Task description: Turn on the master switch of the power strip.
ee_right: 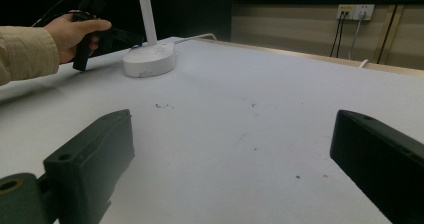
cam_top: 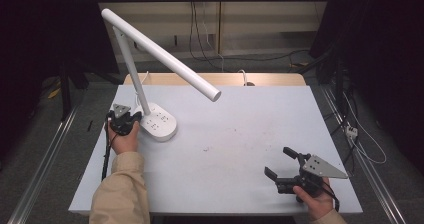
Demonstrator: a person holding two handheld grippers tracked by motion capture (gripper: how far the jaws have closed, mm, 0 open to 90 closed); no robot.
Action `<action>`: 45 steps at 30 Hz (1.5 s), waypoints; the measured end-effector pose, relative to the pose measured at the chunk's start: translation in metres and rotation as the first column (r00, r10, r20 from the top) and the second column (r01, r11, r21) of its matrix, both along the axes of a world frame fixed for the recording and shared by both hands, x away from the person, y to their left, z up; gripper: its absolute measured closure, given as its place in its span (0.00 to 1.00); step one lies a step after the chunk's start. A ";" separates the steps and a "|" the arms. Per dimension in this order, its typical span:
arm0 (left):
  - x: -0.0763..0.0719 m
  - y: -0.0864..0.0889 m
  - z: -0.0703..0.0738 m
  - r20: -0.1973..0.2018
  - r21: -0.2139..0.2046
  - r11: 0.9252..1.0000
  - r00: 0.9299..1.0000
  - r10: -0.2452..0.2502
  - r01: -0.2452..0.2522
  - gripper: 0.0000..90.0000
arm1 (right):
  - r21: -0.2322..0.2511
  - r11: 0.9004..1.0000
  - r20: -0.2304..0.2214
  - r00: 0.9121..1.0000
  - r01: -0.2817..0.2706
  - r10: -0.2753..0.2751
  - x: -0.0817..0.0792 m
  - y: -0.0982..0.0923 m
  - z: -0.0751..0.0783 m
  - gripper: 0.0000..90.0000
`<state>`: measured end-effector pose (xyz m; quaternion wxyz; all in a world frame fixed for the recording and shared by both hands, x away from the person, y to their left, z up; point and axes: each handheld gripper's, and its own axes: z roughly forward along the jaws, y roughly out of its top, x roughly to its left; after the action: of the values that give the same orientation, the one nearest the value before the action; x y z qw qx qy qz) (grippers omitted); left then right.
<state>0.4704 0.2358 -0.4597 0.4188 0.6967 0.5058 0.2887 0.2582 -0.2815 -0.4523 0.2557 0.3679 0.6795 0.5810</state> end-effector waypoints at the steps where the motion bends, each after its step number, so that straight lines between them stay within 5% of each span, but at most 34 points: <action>1: 0.000 0.000 0.000 -0.002 -0.002 1.000 1.000 0.001 -0.001 1.00 | 0.001 1.000 0.000 1.000 -0.001 0.001 0.000 0.000 0.000 0.04; 40: 0.001 -0.002 0.001 -0.022 0.021 1.000 1.000 0.014 -0.013 1.00 | 0.003 1.000 0.007 1.000 0.005 -0.005 -0.001 -0.001 0.001 0.04; 45: 0.002 -0.002 0.004 -0.046 -0.003 1.000 0.999 0.028 -0.028 1.00 | 0.007 1.000 0.004 1.000 0.004 -0.004 -0.001 -0.001 0.001 0.04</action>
<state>0.4727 0.2342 -0.4561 0.4043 0.6953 0.5254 0.2777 0.2571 -0.2830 -0.4516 0.2570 0.3691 0.6760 0.5837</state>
